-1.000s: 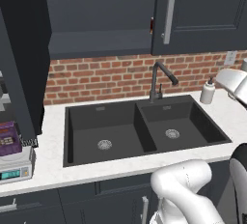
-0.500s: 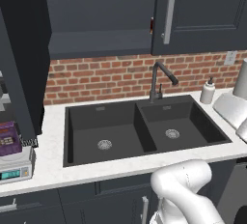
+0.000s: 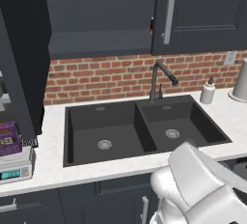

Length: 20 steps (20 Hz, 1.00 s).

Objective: Pick the cereal and place it on the digital scale for weighing, and close the cabinet.

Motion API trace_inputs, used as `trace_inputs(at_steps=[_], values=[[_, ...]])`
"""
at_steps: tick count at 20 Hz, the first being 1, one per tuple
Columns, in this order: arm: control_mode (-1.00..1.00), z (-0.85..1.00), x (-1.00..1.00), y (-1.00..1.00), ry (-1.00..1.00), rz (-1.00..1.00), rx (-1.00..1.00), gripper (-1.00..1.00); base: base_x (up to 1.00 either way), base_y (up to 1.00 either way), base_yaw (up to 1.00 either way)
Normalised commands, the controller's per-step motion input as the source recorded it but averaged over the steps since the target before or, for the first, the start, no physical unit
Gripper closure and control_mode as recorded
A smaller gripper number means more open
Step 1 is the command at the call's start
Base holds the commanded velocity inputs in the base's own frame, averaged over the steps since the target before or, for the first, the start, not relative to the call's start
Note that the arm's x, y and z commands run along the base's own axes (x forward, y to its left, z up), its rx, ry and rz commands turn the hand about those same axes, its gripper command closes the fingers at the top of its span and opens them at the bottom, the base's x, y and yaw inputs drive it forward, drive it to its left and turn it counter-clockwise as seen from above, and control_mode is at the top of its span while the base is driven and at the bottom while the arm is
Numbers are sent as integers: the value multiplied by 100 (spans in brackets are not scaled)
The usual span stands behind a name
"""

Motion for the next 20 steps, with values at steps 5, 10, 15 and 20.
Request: trace_inputs(at_steps=[5,10,15,20], values=[[-100,0,-9,100,-31,-10,0,-100,0,0,0],[-100,1,-7,100,-14,-11,2,-100,0,0,0],[-100,12,-31,96,-6,-8,10,-100,0,0,0],[-100,1,-8,100,-3,-7,9,-100,0,0,0]])
